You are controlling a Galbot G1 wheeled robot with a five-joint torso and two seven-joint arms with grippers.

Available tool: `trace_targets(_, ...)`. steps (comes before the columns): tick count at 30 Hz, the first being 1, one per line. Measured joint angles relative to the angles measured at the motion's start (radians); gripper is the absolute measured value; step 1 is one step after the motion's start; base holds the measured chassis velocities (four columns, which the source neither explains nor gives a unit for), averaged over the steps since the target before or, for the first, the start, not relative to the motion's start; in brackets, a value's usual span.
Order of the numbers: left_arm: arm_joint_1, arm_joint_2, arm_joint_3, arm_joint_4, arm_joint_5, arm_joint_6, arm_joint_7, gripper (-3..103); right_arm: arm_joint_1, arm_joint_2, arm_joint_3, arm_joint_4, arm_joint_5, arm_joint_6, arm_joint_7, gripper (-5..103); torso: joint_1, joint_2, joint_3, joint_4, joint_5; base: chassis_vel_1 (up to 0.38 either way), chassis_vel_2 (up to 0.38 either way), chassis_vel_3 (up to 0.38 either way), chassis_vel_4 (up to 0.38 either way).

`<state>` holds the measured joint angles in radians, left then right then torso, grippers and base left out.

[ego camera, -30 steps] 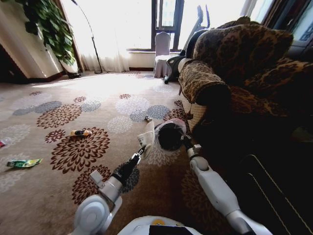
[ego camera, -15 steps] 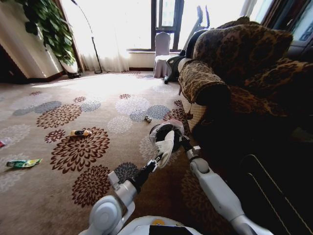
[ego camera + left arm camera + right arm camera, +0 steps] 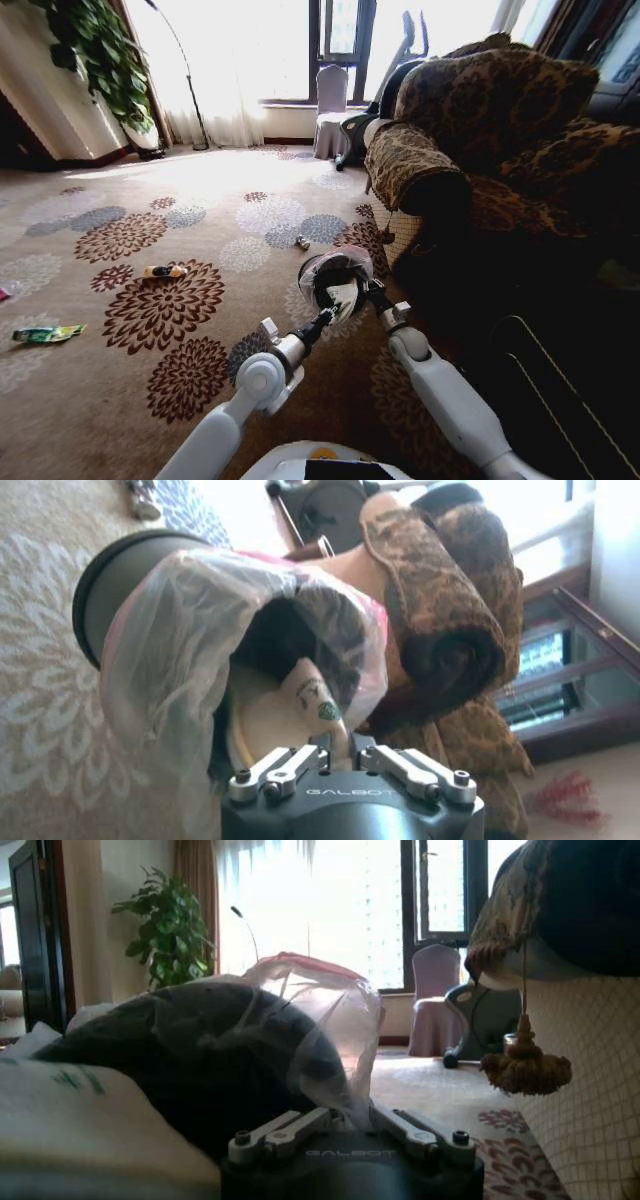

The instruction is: Pick up the trash from the ground and place it into the trash bin.

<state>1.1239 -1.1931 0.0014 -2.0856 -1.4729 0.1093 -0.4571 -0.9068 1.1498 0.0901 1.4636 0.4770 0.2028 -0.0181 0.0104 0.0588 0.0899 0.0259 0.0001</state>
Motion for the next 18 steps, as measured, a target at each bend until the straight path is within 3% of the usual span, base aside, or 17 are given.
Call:
trace_targets(2,-0.009,-0.006,0.008,0.009,-0.001,-0.020,-0.017,17,-0.006,0.000,0.002,0.001,0.000,-0.001,0.000,0,0.000,0.000,0.000,-0.0002,0.0000,0.000,0.000,0.000,0.000)
trace_targets(6,-0.010,-0.019,0.021,0.022,0.016,-0.038,-0.025,39,-0.023,-0.001,0.009,0.004,-0.001,-0.001,0.000,0,0.000,0.000,0.000,-0.0003,0.0000,0.000,0.000,0.000,0.000)
trace_targets(8,-0.007,-0.019,0.023,0.022,0.022,-0.035,-0.021,39,-0.025,-0.002,0.011,0.006,-0.001,-0.001,0.000,0,0.000,0.000,0.000,-0.0003,0.0000,0.000,0.000,0.000,0.000)
trace_targets(10,0.010,-0.010,0.027,0.011,0.052,-0.026,0.007,49,-0.030,-0.007,0.016,0.016,0.000,-0.001,0.000,0,0.000,0.000,0.000,-0.0001,-0.0001,0.000,0.000,0.000,0.000)
trace_targets(11,0.010,-0.010,0.027,0.011,0.052,-0.026,0.007,49,-0.030,-0.007,0.016,0.016,0.000,-0.001,0.000,0,0.000,0.000,0.000,-0.0001,-0.0001,0.000,0.000,0.000,0.000)
trace_targets(13,0.043,0.013,0.030,-0.010,0.128,-0.021,0.081,60,-0.039,-0.015,0.026,0.024,0.001,-0.003,0.000,0,0.000,0.000,0.000,0.0000,0.0000,0.000,0.000,0.000,0.000)
trace_targets(14,0.064,0.031,0.029,-0.018,0.207,-0.029,0.144,66,-0.045,-0.020,0.032,0.027,0.001,-0.005,0.000,0,0.000,0.000,0.000,0.0000,-0.0002,0.000,0.000,0.000,0.000)
trace_targets(15,0.064,0.031,0.029,-0.018,0.207,-0.029,0.144,66,-0.045,-0.020,0.032,0.027,0.001,-0.005,0.000,0,0.000,0.000,0.000,0.0000,-0.0002,0.000,0.000,0.000,0.000)
trace_targets(16,0.080,0.046,0.024,-0.023,0.308,-0.048,0.211,72,-0.053,-0.027,0.039,0.031,0.001,-0.005,0.000,0,0.000,0.000,0.000,-0.0001,-0.0001,0.000,0.000,0.000,0.000)
trace_targets(17,0.097,0.065,0.001,-0.025,0.467,-0.097,0.310,77,-0.066,-0.037,0.047,0.039,0.001,-0.006,0.000,0,0.000,0.000,0.000,-0.0001,-0.0001,0.000,0.000,0.000,0.000)
trace_targets(18,0.101,0.070,-0.019,-0.026,0.523,-0.118,0.341,77,-0.071,-0.041,0.051,0.043,0.001,-0.007,0.000,0,0.000,0.000,0.000,-0.0002,-0.0003,0.000,0.000,0.000,0.000)
